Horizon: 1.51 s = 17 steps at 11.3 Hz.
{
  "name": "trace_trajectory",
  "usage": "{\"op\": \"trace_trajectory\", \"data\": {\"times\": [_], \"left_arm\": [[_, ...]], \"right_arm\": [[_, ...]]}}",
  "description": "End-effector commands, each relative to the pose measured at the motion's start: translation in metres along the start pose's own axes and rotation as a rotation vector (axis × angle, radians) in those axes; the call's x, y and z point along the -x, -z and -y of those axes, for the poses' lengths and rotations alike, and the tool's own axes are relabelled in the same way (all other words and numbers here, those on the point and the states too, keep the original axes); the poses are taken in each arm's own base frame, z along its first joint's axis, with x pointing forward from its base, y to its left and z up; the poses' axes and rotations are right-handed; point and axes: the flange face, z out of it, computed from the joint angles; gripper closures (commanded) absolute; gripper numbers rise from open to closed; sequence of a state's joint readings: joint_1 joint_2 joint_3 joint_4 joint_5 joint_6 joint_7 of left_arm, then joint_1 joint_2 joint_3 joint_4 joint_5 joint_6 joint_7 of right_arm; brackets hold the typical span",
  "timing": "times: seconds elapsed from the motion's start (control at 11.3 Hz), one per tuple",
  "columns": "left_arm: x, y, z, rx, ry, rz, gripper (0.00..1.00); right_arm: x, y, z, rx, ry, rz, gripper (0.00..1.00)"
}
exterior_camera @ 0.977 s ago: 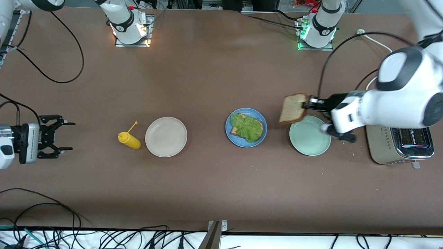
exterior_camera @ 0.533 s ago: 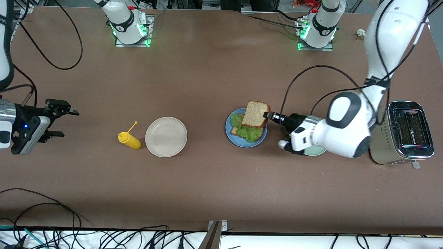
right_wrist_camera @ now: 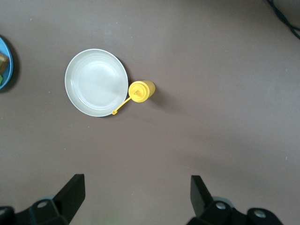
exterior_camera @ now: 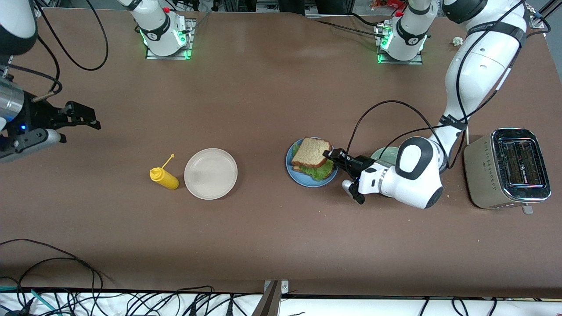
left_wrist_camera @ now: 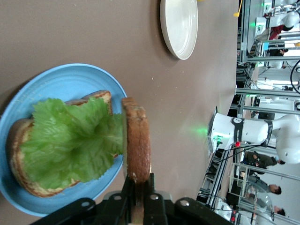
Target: Make sandwich in blue plate with both arms
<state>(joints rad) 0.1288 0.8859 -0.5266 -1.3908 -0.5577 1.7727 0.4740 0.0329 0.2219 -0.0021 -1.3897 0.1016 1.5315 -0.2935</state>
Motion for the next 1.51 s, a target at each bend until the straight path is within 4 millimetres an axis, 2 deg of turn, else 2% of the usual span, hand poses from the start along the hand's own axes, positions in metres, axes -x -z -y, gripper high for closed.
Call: {"op": "trace_trajectory", "data": {"times": [0.0, 0.09, 0.18, 0.36, 0.53, 0.89, 1.07, 1.16, 1.42], "left_arm": [[0.006, -0.002, 0.025, 0.022, -0.107, -0.023, 0.0], [0.006, -0.002, 0.025, 0.021, -0.111, -0.022, 0.0], [0.005, 0.001, 0.023, 0.015, -0.107, -0.024, 0.0], [0.005, 0.014, 0.019, -0.004, -0.114, -0.033, 0.0], [0.007, 0.023, 0.012, -0.064, -0.136, -0.013, 0.0], [0.011, 0.028, 0.018, -0.148, -0.155, 0.033, 0.0], [0.015, 0.054, -0.01, -0.241, -0.122, 0.04, 0.0], [0.021, 0.069, -0.03, -0.304, -0.081, 0.057, 0.0], [0.041, 0.122, -0.105, -0.55, 0.033, 0.05, 0.0]], "right_arm": [[0.044, -0.001, 0.008, 0.045, -0.083, -0.017, 0.0], [0.048, -0.003, 0.009, 0.048, -0.082, -0.024, 0.0], [0.052, -0.002, 0.001, 0.051, -0.099, -0.025, 0.0], [0.063, 0.006, -0.007, 0.084, -0.144, -0.026, 0.0], [0.064, 0.01, -0.019, 0.083, -0.162, -0.034, 0.0], [0.06, 0.023, -0.02, 0.097, -0.167, -0.056, 0.0], [0.059, 0.024, -0.017, 0.132, -0.168, -0.05, 0.0], [0.059, 0.025, -0.016, 0.142, -0.163, -0.05, 0.0], [0.06, 0.027, -0.016, 0.147, -0.151, -0.048, 0.0]]}}
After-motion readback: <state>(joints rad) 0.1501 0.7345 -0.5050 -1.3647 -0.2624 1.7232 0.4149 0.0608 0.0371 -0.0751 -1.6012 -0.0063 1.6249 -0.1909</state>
